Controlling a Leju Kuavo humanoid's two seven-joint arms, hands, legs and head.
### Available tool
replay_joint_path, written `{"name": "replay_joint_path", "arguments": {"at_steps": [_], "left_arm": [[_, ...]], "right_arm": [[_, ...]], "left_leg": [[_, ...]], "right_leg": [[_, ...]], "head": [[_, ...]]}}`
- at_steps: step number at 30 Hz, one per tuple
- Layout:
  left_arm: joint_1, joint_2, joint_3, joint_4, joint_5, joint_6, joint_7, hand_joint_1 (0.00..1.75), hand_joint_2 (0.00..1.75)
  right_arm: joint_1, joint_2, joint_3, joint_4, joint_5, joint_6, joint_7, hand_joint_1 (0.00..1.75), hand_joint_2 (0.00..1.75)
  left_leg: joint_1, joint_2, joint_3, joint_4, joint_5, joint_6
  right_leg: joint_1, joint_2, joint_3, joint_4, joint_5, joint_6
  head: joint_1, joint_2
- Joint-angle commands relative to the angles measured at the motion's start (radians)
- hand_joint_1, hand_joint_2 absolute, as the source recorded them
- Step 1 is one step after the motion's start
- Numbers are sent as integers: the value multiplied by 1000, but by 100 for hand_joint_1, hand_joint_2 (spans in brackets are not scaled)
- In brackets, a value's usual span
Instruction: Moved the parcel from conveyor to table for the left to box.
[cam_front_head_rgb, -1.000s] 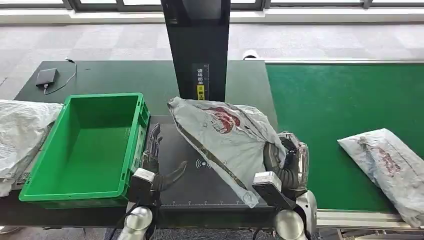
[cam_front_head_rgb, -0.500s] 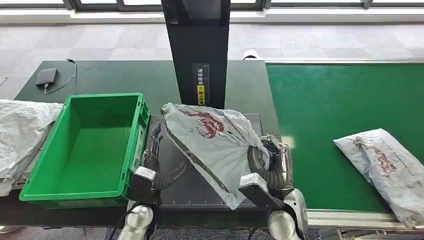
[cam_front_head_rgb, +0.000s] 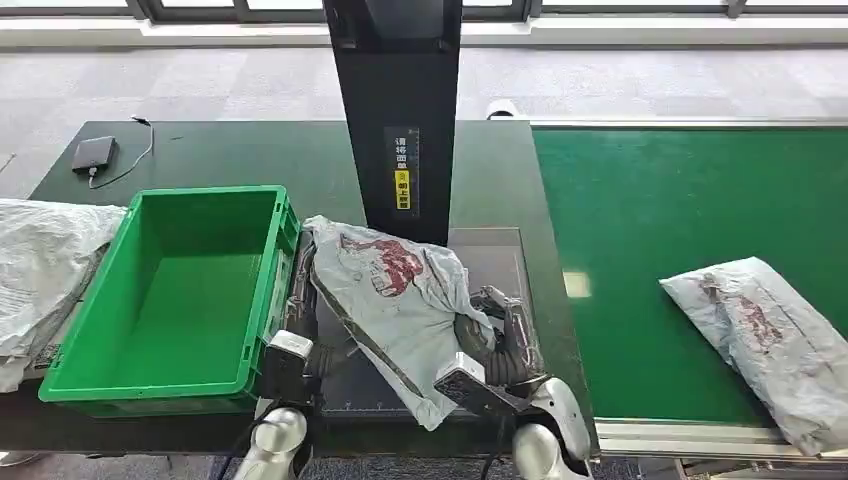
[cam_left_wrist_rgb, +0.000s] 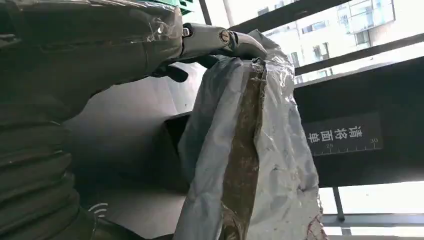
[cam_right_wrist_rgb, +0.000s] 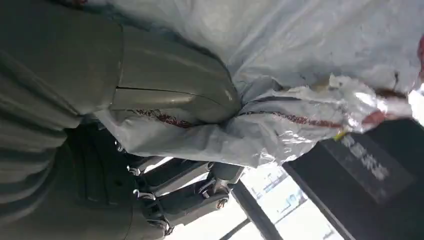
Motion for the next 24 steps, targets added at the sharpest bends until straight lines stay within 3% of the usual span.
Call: {"name": "replay_joint_path", "arguments": {"at_steps": [1,14,15,16,24], "left_arm": [[-33,-2,10,41,5,9,4,0,175],[-47,0,2,59,13,0,4,0,175],[-50,2,-1,65,11,3,4,0,175],[-52,0,0,64,18,3,4,0,175],[-49,-5,6,63,18,7,4,0,175]], "right_arm": [[-87,-50,66,215,-11,37,-5,175,175],[-159,-56,60,390,-36,103,1,175,175],[-166,-56,62,411,-25,110,17,134,175],[-170,-56,66,424,-13,112,27,2,175],[-184,-45,51,458,6,71,52,0,175]], "left_leg": [[1,1,4,-2,0,0],[1,0,3,-2,0,0],[1,0,5,-2,0,0],[1,0,4,-2,0,0],[0,0,2,-1,0,0]], "right_leg": [[1,1,4,-3,0,-1],[1,0,4,-2,0,-1],[2,-1,6,-4,0,-1],[1,0,4,-3,0,-1],[1,0,2,-1,0,-1]], "head": [[0,0],[0,0],[0,0],[0,0],[0,0]]}}
